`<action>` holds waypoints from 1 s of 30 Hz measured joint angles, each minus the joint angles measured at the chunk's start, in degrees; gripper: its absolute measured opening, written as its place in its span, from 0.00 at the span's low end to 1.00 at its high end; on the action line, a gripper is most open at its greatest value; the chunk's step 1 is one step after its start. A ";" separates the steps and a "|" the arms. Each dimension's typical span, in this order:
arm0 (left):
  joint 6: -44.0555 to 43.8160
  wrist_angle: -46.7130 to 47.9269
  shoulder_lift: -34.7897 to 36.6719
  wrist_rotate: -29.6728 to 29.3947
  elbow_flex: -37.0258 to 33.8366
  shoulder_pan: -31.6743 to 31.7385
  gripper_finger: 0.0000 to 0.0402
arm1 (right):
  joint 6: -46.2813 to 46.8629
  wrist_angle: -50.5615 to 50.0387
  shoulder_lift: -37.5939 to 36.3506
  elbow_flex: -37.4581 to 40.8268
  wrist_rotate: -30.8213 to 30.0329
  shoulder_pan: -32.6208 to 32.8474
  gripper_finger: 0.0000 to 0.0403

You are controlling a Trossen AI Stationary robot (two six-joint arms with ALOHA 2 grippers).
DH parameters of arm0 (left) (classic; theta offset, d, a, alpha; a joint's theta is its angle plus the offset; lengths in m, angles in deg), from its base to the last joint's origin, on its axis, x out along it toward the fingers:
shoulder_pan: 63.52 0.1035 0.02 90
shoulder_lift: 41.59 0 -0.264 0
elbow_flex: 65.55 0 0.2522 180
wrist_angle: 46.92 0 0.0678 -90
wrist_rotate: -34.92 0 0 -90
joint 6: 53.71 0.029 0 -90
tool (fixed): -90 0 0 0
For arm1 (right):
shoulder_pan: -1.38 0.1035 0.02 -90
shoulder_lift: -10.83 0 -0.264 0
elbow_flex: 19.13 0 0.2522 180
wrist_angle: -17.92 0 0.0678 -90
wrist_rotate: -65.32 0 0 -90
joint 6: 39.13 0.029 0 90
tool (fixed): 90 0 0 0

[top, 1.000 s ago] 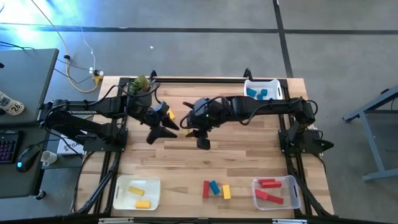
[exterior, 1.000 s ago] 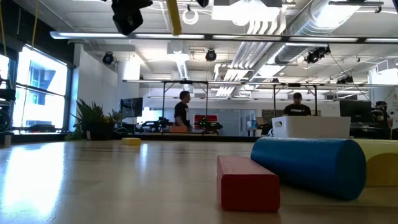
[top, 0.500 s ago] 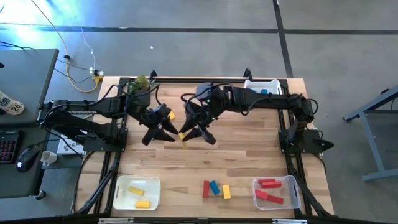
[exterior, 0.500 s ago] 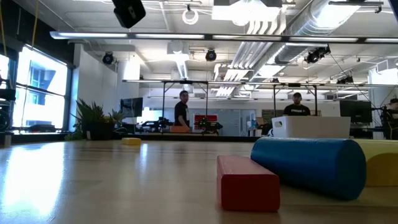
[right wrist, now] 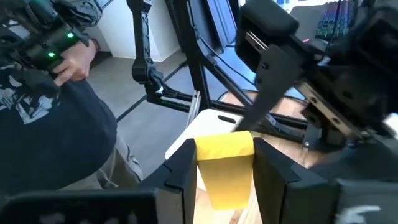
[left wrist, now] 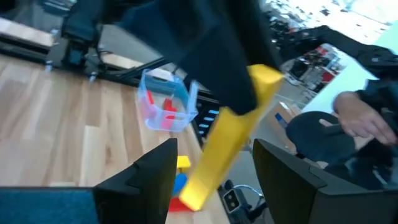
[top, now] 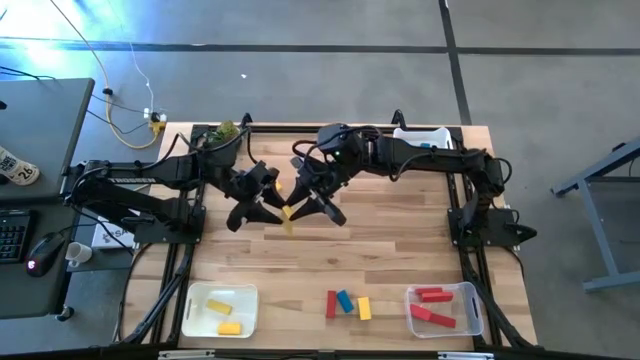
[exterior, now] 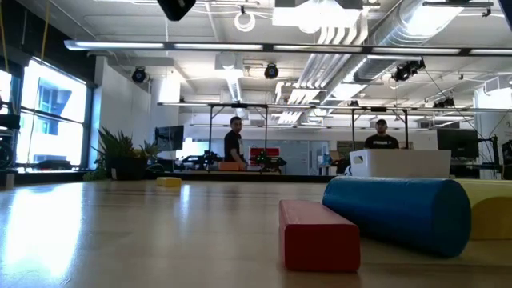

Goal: Sort & place blocks by color
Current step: Put the yellow block into the bottom white bin

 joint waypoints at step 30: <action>-1.63 -2.50 0.11 3.11 0.00 -0.09 0.14 | -1.49 3.68 -0.02 0.00 0.11 -0.79 0.30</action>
